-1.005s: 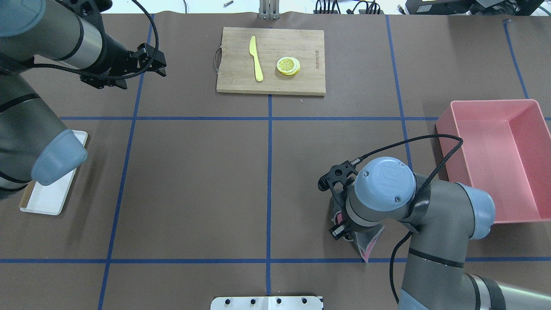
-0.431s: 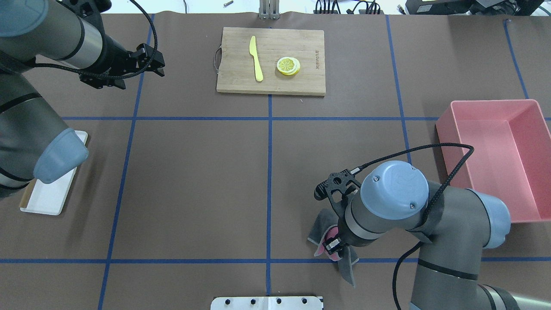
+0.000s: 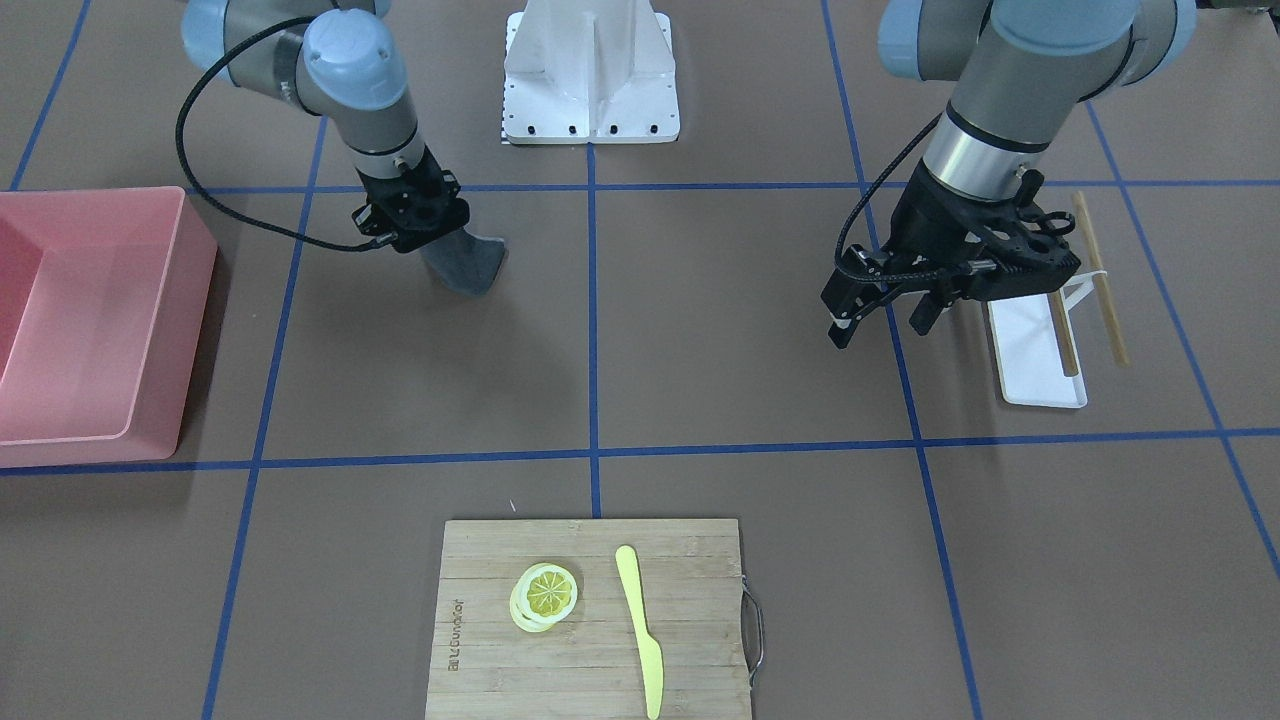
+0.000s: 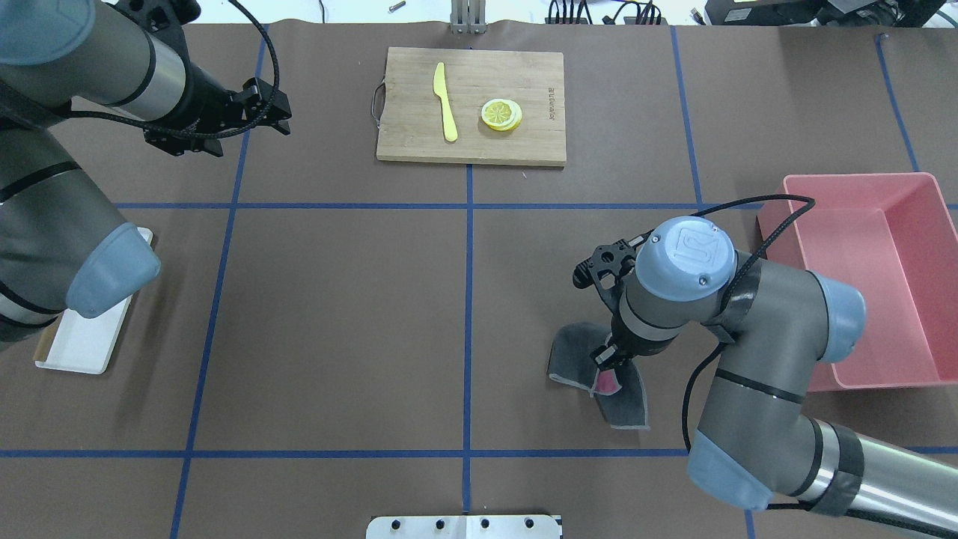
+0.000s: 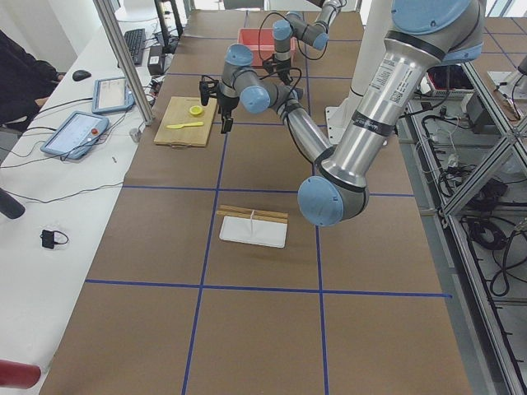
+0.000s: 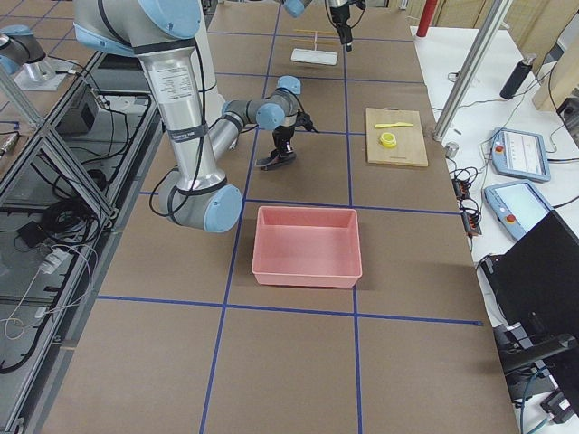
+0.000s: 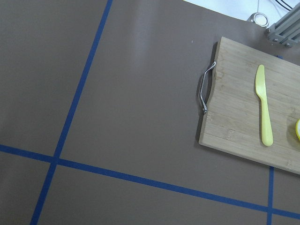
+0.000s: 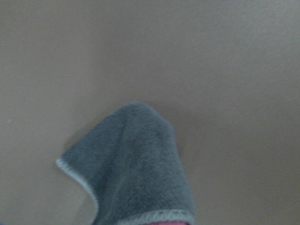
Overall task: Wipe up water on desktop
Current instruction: 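Wipe the cloth across the table away from the robot with the right gripper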
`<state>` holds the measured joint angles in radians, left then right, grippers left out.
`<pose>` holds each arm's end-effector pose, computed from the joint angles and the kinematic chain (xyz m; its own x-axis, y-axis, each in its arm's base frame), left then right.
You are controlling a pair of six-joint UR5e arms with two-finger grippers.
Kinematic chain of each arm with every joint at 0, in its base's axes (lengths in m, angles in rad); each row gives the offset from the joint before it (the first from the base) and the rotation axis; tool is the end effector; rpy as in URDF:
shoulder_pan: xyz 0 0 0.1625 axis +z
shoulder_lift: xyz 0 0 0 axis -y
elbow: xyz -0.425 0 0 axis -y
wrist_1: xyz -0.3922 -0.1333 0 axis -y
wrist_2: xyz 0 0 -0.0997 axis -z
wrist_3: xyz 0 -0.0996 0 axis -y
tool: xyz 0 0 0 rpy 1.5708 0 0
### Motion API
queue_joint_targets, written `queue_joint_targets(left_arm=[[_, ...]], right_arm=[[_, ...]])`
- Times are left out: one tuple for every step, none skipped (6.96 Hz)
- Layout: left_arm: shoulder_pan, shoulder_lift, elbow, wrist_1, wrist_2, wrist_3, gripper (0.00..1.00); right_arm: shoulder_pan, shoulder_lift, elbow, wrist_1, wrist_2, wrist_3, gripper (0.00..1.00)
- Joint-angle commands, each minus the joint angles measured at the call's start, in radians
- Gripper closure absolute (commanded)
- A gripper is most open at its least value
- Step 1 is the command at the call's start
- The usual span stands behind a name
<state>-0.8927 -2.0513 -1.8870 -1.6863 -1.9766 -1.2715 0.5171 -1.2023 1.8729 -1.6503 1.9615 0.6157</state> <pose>0.3057 -0.5293 0.2361 0.5201 -0.2138 -0.8269 0.3834 0.9236 0.0023 -0.4696 -0.3768 0.3361 0.6394 -0.5047 0.5800 0.4318 0.8599 0.2723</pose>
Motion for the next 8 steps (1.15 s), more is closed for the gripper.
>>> queue_joint_targets(left_arm=[[0.000, -0.003, 0.000, 0.000, -0.001, 0.000, 0.02], [0.000, -0.006, 0.006, -0.001, -0.001, 0.001, 0.02], [0.000, -0.006, 0.012, -0.003, -0.001, 0.001, 0.02], [0.000, -0.006, 0.016, -0.003, -0.001, 0.001, 0.02], [0.000, -0.006, 0.016, -0.003, -0.001, 0.001, 0.02], [0.000, -0.004, 0.016, -0.003, -0.001, 0.001, 0.02], [-0.002, -0.001, 0.017, -0.004, -0.001, 0.001, 0.02], [-0.002, 0.000, 0.017, -0.004, -0.001, 0.001, 0.02]], right_arm=[[0.127, 0.061, -0.197, 0.103, 0.010, -0.089, 1.00], [0.165, 0.084, -0.254, 0.122, 0.020, -0.105, 1.00], [0.222, 0.111, -0.309, 0.122, 0.033, -0.170, 1.00], [0.283, 0.116, -0.342, 0.122, 0.058, -0.247, 1.00], [0.325, 0.119, -0.366, 0.121, 0.075, -0.299, 1.00], [0.348, 0.127, -0.370, 0.119, 0.080, -0.313, 1.00], [0.345, 0.139, -0.368, 0.121, 0.086, -0.314, 1.00], [0.315, 0.136, -0.357, 0.124, 0.082, -0.306, 1.00]])
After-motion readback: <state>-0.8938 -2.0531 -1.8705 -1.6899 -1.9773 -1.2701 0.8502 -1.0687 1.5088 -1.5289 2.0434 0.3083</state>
